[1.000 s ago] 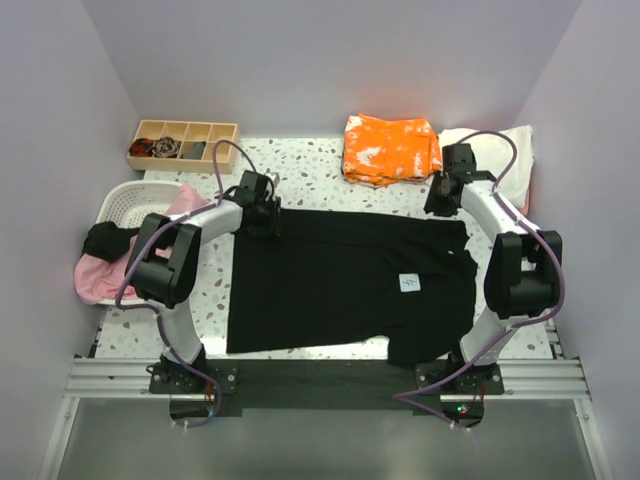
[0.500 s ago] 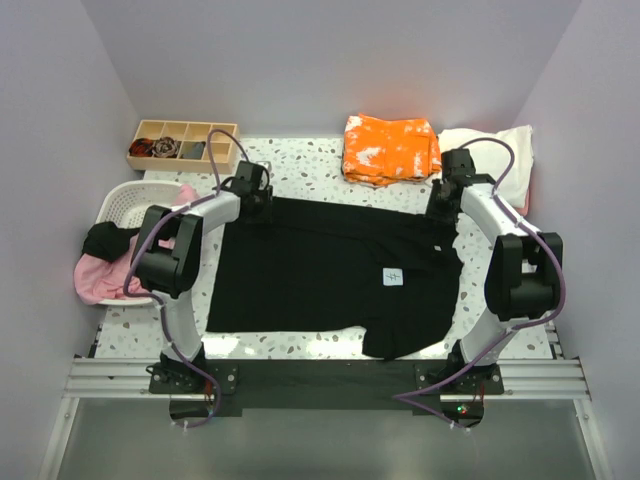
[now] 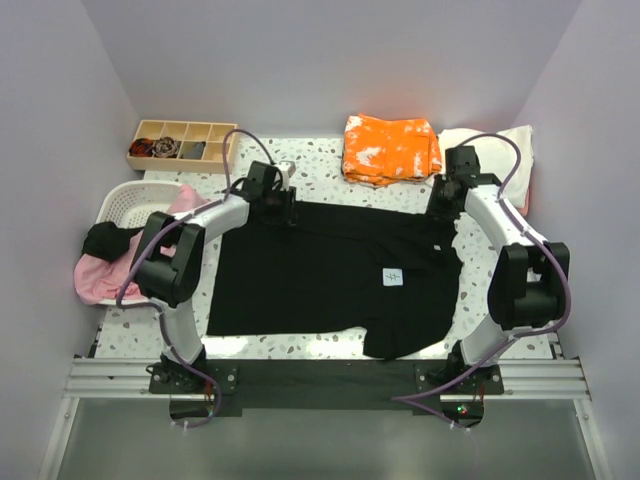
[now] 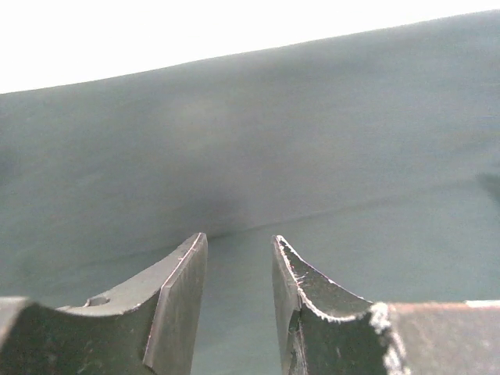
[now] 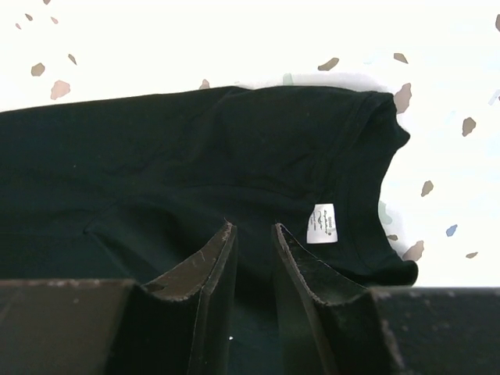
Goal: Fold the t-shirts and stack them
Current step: Fold the flattened tshirt in 1/3 of the way
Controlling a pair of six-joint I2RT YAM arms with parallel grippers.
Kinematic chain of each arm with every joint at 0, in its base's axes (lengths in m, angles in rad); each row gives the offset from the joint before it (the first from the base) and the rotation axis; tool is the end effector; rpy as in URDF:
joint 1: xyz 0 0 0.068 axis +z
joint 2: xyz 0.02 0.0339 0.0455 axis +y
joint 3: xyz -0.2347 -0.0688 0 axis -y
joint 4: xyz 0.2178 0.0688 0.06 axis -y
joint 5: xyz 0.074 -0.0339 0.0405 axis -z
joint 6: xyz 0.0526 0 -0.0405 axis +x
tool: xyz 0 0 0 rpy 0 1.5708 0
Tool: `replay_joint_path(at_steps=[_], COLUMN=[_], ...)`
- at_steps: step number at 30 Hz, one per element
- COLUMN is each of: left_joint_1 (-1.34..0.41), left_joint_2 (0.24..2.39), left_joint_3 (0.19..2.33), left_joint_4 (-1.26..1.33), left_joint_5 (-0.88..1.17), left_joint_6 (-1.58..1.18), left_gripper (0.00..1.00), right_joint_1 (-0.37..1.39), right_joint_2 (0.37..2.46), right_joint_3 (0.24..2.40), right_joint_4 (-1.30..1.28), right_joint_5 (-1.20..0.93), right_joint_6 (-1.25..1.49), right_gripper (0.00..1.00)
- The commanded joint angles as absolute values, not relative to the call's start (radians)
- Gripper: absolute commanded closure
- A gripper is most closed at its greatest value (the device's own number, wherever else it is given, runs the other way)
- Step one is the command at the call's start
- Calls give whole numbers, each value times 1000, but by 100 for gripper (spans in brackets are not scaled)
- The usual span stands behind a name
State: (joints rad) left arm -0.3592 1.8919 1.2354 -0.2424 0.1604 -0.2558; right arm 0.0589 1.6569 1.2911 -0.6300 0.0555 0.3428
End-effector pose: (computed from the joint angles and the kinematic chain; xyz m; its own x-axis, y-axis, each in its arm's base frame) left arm 0.3543 -0.1420 0.1522 -0.8202 0.0412 -0.5706 0.2404 0.9299 -0.2784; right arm 0.3334 0.0167 0.2193 -0.7986 0.2891 -0.5278 0.2546 0.9570 0.1390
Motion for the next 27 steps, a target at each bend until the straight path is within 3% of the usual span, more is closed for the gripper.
replay_joint_path(at_steps=[1, 8, 11, 14, 15, 17, 18, 19, 27], left_joint_1=[-406, -477, -505, -528, -534, -551, -557, -561, -624], left_joint_2=[1841, 1887, 1925, 1966, 1976, 2006, 2016, 2032, 2020], left_joint_3=[1266, 1138, 1123, 1138, 1146, 1173, 1184, 1195, 1259], left_joint_4=[-117, 3, 58, 92, 100, 106, 109, 112, 89], left_joint_5=[356, 377, 391, 408, 413, 422, 437, 445, 408], left_joint_6=[-328, -420, -459, -483, -489, -506, -515, -517, -531], left_gripper=[57, 53, 53, 46, 40, 38, 33, 21, 18], right_joint_1=[63, 63, 63, 63, 63, 63, 63, 61, 63], right_joint_2=[1645, 1595, 1557, 1551, 1557, 1572, 1577, 1581, 1620], right_joint_3=[1336, 1318, 1286, 1267, 1267, 1269, 1267, 1266, 1256], right_joint_4=[-621, -621, -600, -581, -578, -583, -580, -578, -557], right_joint_5=[40, 52, 54, 51, 49, 48, 43, 40, 14], right_joint_6=[351, 362, 354, 348, 347, 342, 342, 341, 344], right_gripper=[66, 38, 34, 32, 32, 32, 32, 32, 32])
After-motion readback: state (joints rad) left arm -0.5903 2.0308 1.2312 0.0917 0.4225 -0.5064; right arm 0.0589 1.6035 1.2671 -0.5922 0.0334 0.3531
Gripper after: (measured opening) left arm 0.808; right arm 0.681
